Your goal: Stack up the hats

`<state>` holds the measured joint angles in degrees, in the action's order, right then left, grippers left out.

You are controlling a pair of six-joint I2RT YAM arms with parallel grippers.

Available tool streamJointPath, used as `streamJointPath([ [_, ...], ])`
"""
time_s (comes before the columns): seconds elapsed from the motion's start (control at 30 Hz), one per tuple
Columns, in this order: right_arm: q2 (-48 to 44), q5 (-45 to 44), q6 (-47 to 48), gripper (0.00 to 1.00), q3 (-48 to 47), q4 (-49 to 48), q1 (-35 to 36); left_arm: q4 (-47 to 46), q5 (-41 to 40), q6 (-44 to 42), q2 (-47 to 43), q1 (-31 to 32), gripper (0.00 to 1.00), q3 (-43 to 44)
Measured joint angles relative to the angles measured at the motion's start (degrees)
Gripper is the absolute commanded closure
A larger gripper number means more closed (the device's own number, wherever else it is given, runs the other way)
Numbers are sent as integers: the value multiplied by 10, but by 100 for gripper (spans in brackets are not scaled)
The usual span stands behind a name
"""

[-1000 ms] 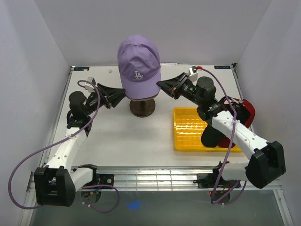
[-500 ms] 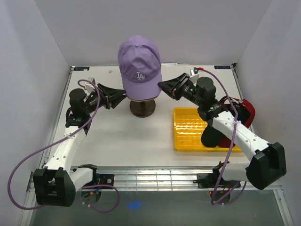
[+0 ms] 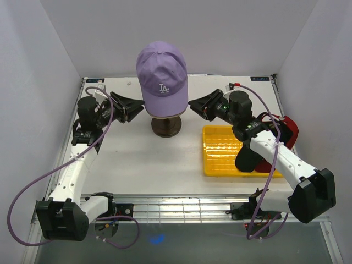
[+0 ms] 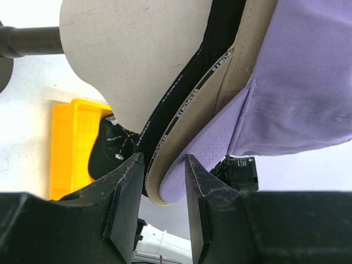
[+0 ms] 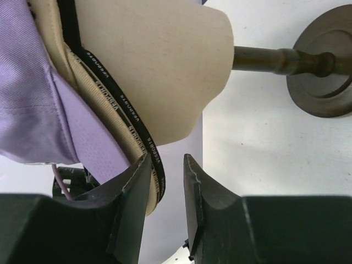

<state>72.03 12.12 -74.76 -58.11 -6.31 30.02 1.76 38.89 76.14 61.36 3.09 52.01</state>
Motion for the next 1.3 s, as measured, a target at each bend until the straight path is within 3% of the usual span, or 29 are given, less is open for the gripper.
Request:
streamJointPath([
  [0.43, -45, -15, 30, 63, -2, 67, -1, 132, -67, -111, 3, -6, 55, 153],
  [0.7, -168, -28, 89, 58, -27, 167, -20, 187, -81, -228, 66, 16, 56, 398],
  [0.8, -233, -55, 127, 55, -73, 216, -24, 206, -118, -280, 104, 94, 57, 503],
  [1.0, -362, -120, 190, 53, -147, 299, -25, 239, -249, -391, 212, 356, 57, 643],
  [1.2, -415, -175, 233, 52, -200, 362, -25, 255, -379, -466, 332, 531, 56, 651],
  [1.3, -417, -196, 248, 52, -221, 392, -25, 231, -405, -477, 365, 578, 53, 588],
])
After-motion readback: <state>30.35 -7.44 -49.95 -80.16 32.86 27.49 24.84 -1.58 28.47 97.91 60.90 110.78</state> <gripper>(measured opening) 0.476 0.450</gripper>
